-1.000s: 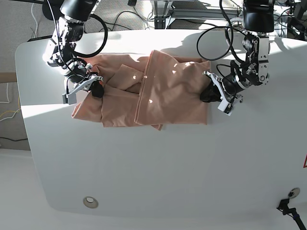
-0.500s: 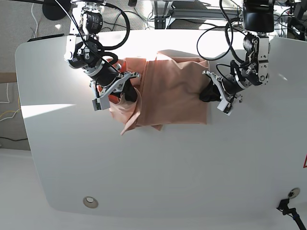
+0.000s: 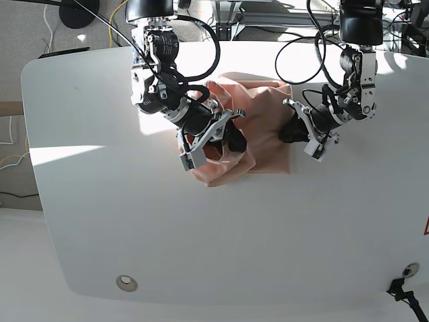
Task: Fold the T-shirt properly
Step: 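Grasp the other strip end with the right gripper and fold it inward, then lift the bundled shirt with both grippers and shake it loose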
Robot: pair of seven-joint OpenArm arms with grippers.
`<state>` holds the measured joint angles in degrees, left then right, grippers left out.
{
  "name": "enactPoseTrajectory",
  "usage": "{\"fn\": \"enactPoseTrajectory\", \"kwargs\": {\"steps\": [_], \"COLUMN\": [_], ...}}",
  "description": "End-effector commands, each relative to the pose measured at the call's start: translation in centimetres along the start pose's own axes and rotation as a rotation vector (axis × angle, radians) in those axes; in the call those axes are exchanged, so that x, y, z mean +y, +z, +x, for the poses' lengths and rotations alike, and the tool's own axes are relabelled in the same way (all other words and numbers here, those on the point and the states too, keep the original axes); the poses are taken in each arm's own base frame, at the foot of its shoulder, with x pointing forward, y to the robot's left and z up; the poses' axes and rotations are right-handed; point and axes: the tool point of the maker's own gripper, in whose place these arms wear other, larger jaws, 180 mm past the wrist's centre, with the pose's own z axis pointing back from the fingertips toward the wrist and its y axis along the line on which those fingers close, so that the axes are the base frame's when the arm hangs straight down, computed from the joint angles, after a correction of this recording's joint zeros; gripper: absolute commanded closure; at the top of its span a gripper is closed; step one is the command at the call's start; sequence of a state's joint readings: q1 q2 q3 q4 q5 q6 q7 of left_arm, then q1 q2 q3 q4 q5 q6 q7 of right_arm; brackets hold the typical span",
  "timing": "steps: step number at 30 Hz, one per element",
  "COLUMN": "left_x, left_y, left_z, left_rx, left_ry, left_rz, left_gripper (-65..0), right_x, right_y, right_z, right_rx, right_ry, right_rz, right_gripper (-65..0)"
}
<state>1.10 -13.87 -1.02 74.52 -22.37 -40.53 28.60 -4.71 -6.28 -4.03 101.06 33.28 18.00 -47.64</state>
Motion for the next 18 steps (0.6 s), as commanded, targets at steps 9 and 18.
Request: {"fn": "enactPoseTrajectory", "kwargs": {"steps": [9, 18], "left_x": [0.8, 0.8], "left_y": [0.3, 0.3], "left_z": [-0.3, -0.1], "left_rx": [0.041, 0.037], "left_ry": [-0.026, -0.029], "left_rz": [0.027, 0.028], "left_gripper": [-1.9, -1.9], "right_x": [3.0, 8.6], "right_y": [-1.6, -4.6], "right_z": [0.3, 1.6], "right_rx": [-0.022, 0.004], "right_ry": [0.018, 0.074], "right_rz": [0.093, 0.201], "right_gripper": [-20.1, -30.9]}}
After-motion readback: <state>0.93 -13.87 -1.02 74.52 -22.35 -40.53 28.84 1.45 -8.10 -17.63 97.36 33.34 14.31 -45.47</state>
